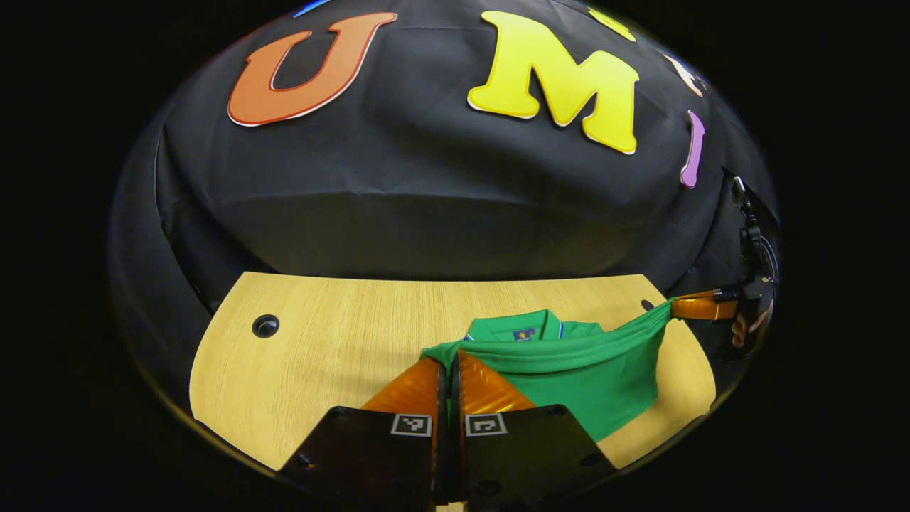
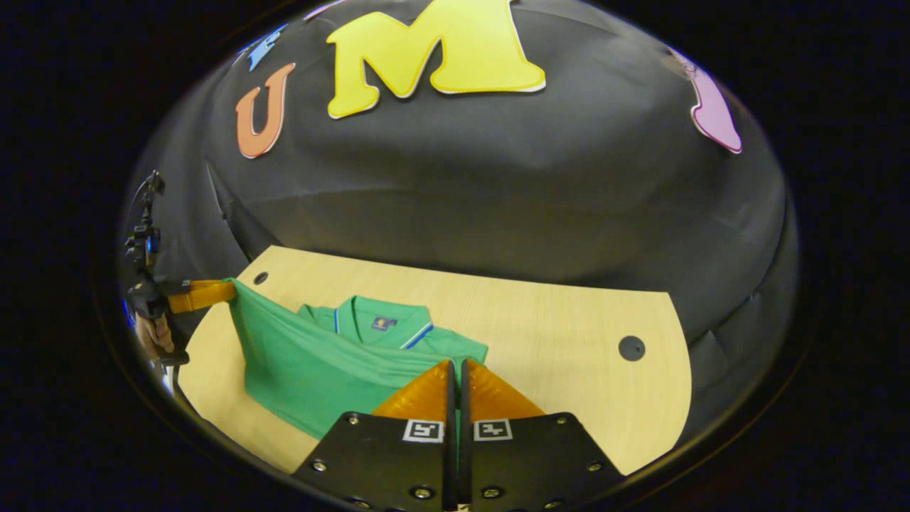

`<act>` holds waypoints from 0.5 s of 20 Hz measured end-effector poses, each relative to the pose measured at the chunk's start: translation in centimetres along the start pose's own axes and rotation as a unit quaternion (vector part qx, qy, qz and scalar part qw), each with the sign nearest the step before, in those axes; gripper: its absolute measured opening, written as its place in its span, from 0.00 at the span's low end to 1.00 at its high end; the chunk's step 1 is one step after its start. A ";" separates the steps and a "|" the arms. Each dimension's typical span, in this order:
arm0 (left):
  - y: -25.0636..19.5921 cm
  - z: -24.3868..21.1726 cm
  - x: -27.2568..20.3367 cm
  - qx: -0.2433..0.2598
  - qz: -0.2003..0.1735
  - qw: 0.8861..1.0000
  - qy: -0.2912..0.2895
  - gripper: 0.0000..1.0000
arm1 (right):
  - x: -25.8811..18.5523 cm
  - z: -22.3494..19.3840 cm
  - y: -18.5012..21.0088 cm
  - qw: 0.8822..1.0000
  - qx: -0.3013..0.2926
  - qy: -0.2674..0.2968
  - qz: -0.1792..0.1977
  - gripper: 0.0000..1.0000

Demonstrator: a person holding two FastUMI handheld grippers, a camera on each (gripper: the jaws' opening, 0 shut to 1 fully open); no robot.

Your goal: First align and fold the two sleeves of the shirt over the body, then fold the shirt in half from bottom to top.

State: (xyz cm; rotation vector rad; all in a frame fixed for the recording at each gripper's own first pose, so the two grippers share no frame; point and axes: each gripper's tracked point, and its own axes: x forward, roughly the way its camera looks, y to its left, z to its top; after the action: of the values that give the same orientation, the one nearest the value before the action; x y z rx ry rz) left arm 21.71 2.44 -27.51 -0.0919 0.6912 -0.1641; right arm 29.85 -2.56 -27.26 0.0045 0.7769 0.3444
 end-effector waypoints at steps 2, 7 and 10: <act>0.5 -0.6 1.9 -0.007 0.012 1.000 -0.003 0.03 | 2.3 0.0 -0.4 1.000 -0.006 -0.007 -0.009 0.01; 1.7 -2.4 6.1 -0.035 0.031 0.999 -0.008 0.03 | 7.3 -0.6 -1.2 0.999 -0.018 -0.015 -0.026 0.01; 2.2 -2.5 8.7 -0.023 0.036 0.999 -0.022 0.03 | 9.8 -1.5 -2.0 0.999 -0.023 -0.012 -0.047 0.01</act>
State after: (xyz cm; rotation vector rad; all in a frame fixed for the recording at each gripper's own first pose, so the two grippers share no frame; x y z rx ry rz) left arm 26.94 2.96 -35.14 -0.1135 0.6532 -0.0763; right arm 35.93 -1.59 -35.30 -0.0703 0.7437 0.2732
